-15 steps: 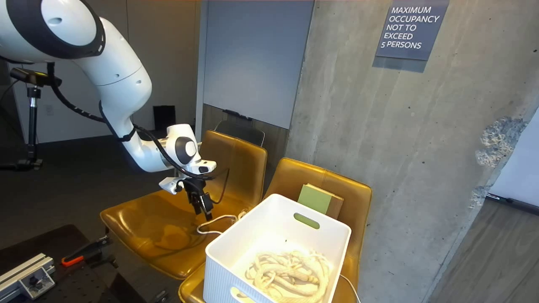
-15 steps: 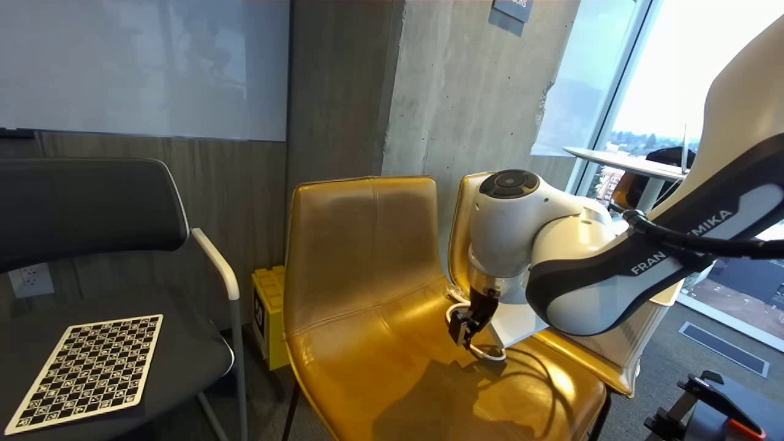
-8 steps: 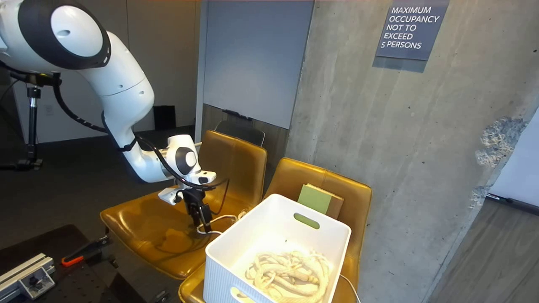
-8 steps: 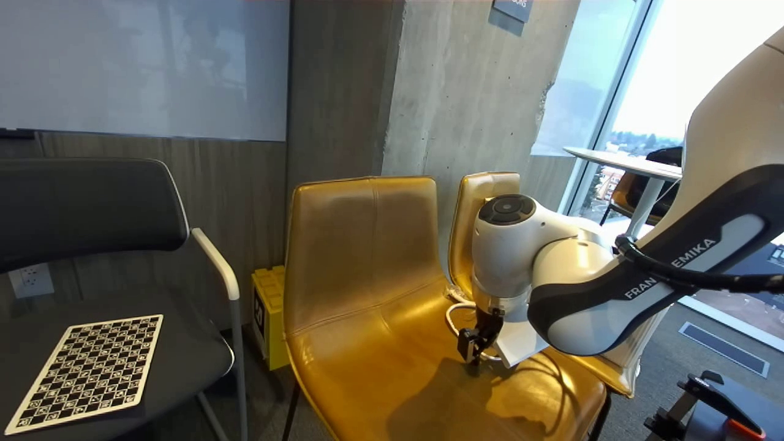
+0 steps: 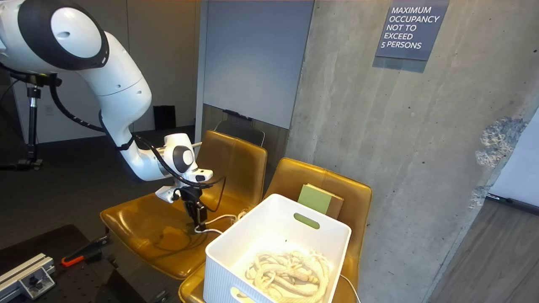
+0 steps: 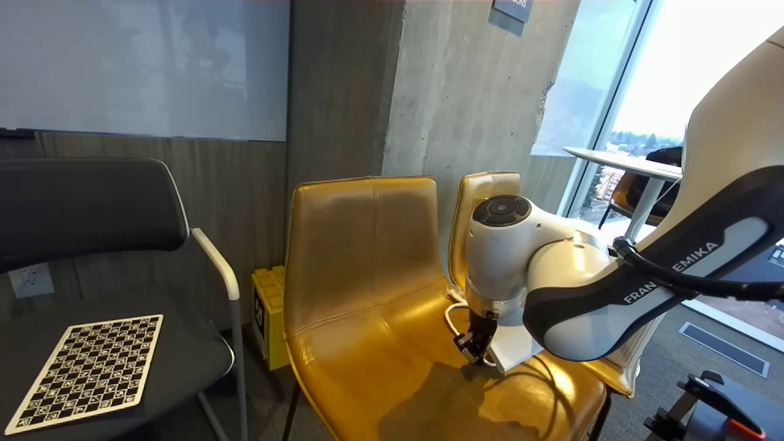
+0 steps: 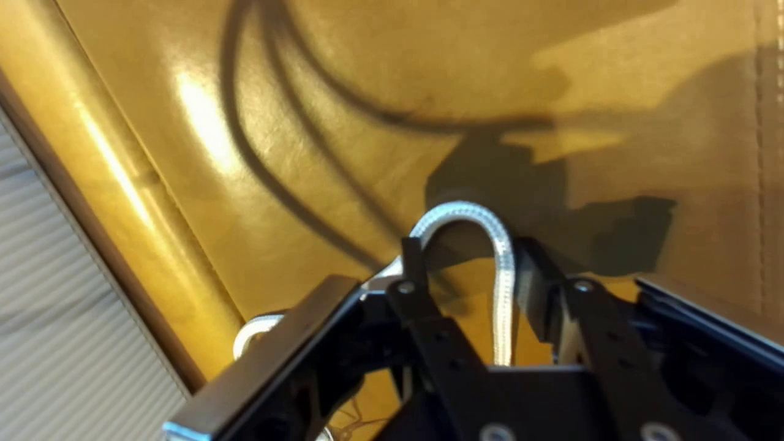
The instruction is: Put the white ropes inside the white basket
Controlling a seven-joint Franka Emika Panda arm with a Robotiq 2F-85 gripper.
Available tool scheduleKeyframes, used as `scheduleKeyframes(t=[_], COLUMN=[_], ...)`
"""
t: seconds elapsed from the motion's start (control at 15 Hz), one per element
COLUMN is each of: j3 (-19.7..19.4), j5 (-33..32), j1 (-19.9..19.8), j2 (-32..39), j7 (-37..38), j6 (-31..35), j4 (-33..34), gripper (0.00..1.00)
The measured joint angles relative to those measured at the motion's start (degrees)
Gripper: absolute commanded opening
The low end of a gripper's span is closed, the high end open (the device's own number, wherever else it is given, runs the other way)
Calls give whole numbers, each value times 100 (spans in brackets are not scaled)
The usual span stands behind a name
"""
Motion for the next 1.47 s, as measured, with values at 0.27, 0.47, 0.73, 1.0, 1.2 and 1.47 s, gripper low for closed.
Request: scheduleKeyframes(t=[0.27,0.47,0.73,1.0,1.2,1.47], j3=[-13,-18,-16,4,40,57], j5=[0,0,0,1,1,-17], j1=[-5,-12,-11,25,34,-72], j2=[3,6,-18,-394,-1038,-1998], j7=[0,0,-1,-2,-15,-47], j6=[-4,-5,-6,-119,-464,-1022], j4=[1,0,1,-45,-111,-16], gripper=[0,1,1,1,1,1])
